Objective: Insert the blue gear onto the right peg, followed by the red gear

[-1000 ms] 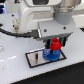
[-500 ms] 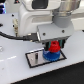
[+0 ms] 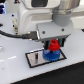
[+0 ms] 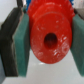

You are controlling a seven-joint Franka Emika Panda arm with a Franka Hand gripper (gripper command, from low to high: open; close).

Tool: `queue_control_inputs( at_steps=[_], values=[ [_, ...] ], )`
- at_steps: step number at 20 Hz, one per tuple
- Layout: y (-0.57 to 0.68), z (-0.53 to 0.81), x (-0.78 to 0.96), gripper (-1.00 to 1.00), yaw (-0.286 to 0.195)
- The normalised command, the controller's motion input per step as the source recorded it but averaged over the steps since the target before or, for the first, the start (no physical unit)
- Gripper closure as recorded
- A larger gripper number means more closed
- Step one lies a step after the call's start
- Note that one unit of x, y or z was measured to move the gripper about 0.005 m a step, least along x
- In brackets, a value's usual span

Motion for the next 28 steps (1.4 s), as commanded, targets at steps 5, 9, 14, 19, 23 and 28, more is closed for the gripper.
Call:
queue_control_inputs(
  at_steps=[5,9,14,19,23,28],
  values=[
    [-0.04,0.01,0.22,1.0,0.0],
    [-0.04,-0.15,0.27,1.0,0.0],
    [0.0,-0.08,0.33,1.0,0.0],
    [0.04,0.07,0.17,1.0,0.0],
    [0.03,0.26,0.27,1.0,0.0],
    [0.0,0.24,0.22,1.0,0.0]
  ],
)
